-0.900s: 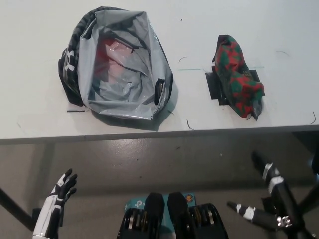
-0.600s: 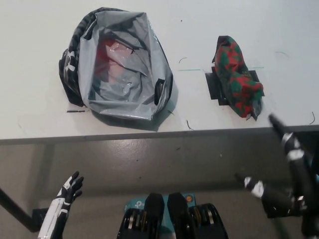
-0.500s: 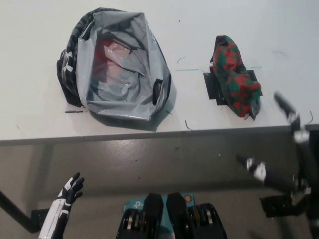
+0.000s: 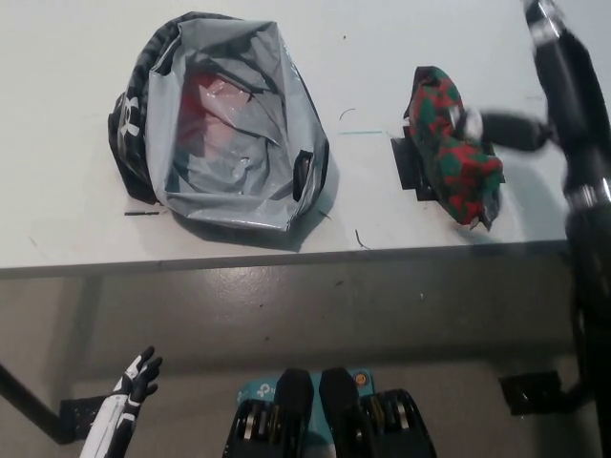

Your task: The robot uses its right hand to pick up a bag of coffee beans and puts it in the black plastic bag, then the robot grabs the top of the bag and lifts it.

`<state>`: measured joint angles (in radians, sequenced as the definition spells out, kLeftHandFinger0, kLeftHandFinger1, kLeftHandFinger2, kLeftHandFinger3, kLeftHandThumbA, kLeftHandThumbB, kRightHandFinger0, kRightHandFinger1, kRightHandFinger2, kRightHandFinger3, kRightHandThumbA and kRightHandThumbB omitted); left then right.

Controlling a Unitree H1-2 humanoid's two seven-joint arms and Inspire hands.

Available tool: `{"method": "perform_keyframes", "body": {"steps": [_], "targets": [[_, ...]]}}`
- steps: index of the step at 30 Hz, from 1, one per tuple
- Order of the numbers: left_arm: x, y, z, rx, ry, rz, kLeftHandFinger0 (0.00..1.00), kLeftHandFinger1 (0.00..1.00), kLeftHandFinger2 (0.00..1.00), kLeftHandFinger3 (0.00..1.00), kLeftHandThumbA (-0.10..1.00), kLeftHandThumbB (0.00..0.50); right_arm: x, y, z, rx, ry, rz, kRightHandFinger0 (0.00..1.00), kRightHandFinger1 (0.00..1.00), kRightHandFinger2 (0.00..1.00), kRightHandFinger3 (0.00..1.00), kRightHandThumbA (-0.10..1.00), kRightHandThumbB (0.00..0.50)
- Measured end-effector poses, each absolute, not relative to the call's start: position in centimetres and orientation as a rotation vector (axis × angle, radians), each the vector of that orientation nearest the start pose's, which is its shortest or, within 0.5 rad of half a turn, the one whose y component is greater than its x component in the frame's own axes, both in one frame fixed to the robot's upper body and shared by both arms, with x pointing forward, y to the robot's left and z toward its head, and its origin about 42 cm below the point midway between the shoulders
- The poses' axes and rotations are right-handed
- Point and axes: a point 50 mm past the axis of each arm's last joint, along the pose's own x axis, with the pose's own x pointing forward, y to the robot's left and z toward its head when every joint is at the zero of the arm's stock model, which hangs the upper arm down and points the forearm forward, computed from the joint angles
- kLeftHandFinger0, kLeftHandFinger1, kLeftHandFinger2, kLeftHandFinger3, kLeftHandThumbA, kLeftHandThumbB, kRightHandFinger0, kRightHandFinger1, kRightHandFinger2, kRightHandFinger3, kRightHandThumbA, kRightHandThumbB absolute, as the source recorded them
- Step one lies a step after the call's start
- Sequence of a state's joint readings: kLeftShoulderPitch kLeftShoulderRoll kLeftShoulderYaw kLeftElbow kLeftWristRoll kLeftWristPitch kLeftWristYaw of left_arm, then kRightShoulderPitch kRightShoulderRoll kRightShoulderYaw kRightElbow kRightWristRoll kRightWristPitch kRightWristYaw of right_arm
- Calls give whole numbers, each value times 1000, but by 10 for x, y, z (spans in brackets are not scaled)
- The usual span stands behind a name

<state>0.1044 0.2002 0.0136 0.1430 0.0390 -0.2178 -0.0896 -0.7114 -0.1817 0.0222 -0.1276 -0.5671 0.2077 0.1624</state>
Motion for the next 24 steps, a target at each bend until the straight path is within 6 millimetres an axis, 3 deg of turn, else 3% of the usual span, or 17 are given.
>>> {"method": "perform_keyframes", "body": {"steps": [5, 8, 10, 12, 19, 21, 24], "targets": [[239, 289, 50, 245, 42, -78, 1000, 1000, 1000, 1000, 1000, 287, 484, -183, 385, -800, -433, -7, 1000, 1000, 1000, 1000, 1000, 369], [239, 289, 50, 250, 41, -79, 1000, 1000, 1000, 1000, 1000, 284, 502, -179, 386, -821, -368, -7, 1000, 1000, 1000, 1000, 1000, 380], [239, 289, 50, 258, 40, -81, 1000, 1000, 1000, 1000, 1000, 283, 529, -176, 379, -845, -245, -7, 1000, 1000, 1000, 1000, 1000, 379], [238, 289, 50, 261, 40, -83, 1000, 1000, 1000, 1000, 1000, 286, 541, -175, 375, -855, -177, -10, 1000, 1000, 1000, 1000, 1000, 410], [233, 289, 47, 271, 47, -89, 1000, 1000, 1000, 1000, 1000, 287, 576, -169, 346, -884, 78, -22, 1000, 1000, 1000, 1000, 988, 364], [232, 288, 47, 274, 46, -92, 1000, 1000, 1000, 1000, 1000, 280, 582, -164, 338, -890, 136, -22, 1000, 1000, 1000, 1000, 957, 373], [232, 289, 49, 283, 35, -99, 1000, 1000, 1000, 1000, 1000, 274, 588, -159, 324, -896, 229, -36, 1000, 1000, 1000, 1000, 1000, 382]]}}
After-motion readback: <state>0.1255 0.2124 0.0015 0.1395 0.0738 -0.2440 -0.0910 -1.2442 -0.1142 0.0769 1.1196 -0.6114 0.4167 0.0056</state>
